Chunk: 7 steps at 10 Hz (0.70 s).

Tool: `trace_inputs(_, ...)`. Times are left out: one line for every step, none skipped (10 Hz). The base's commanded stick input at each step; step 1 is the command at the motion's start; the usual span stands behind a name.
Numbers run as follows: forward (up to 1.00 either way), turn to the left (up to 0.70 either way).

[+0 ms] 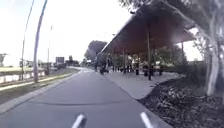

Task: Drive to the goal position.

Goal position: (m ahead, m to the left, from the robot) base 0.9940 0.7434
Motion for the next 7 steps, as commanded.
trace_inputs(0.94, 0.0)
trace_inputs(0.94, 0.0)
trace_inputs(0.94, 0.0)
trace_inputs(0.94, 0.0)
trace_inputs(0.94, 0.0)
trace_inputs(0.94, 0.0)
trace_inputs(0.94, 0.0)
